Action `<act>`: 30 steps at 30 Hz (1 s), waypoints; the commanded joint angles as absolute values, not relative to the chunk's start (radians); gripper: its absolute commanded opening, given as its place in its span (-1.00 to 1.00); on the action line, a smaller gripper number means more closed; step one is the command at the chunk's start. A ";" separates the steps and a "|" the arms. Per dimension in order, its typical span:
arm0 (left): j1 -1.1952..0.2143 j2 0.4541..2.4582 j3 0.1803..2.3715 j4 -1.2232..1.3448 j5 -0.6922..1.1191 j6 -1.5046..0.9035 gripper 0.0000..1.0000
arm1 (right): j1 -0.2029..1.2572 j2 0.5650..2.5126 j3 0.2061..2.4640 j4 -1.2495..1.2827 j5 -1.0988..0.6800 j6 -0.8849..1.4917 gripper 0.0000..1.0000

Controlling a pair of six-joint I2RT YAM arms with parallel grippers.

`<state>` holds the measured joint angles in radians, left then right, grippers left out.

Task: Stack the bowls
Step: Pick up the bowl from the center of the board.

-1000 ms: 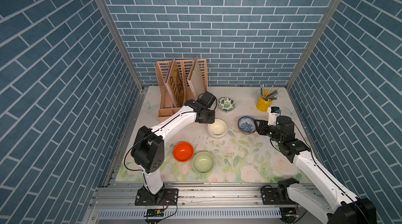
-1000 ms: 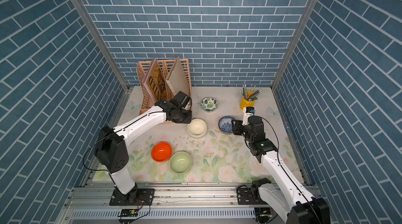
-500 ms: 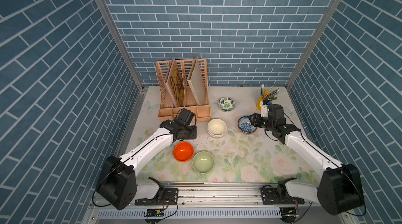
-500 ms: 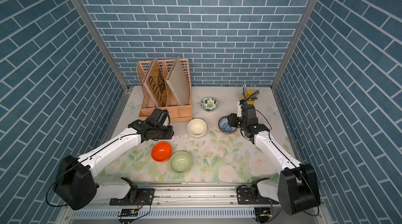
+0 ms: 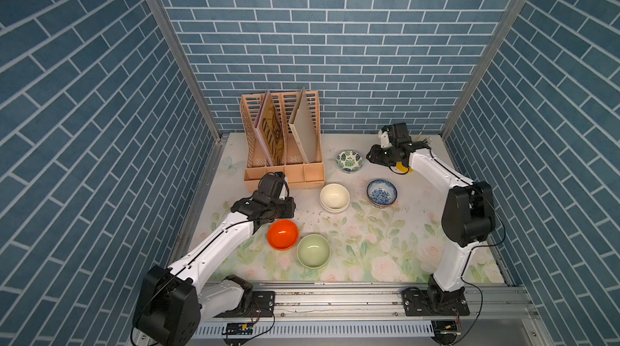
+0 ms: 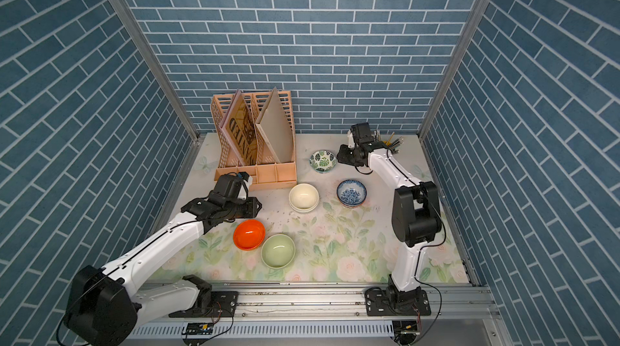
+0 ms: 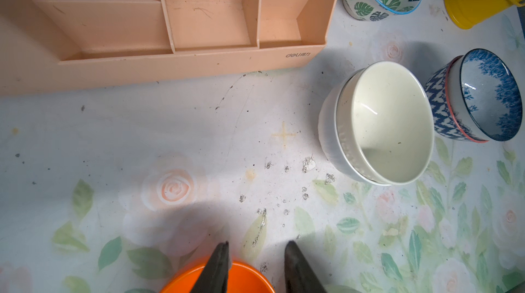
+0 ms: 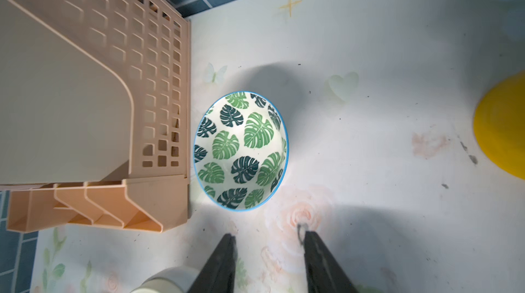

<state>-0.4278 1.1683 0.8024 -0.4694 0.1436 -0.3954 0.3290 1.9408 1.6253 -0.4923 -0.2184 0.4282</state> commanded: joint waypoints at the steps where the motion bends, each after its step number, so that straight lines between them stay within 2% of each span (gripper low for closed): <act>1: -0.422 1.148 0.790 -0.447 0.144 -0.373 -0.24 | 0.339 2.041 1.736 -0.636 -0.208 0.385 -0.13; 9: -0.423 1.130 0.782 -0.444 0.143 -0.373 -0.23 | 0.344 2.219 1.912 -0.720 -0.200 0.367 -0.15; 19: -0.422 1.137 0.783 -0.448 0.134 -0.374 -0.21 | 0.345 2.317 2.001 -0.732 -0.224 0.373 -0.25; 26: -0.422 1.146 0.782 -0.449 0.130 -0.371 -0.19 | 0.345 2.380 2.078 -0.751 -0.251 0.376 -0.44; 30: -0.423 1.141 0.781 -0.448 0.130 -0.370 -0.17 | 0.345 2.393 2.099 -0.768 -0.250 0.374 -0.61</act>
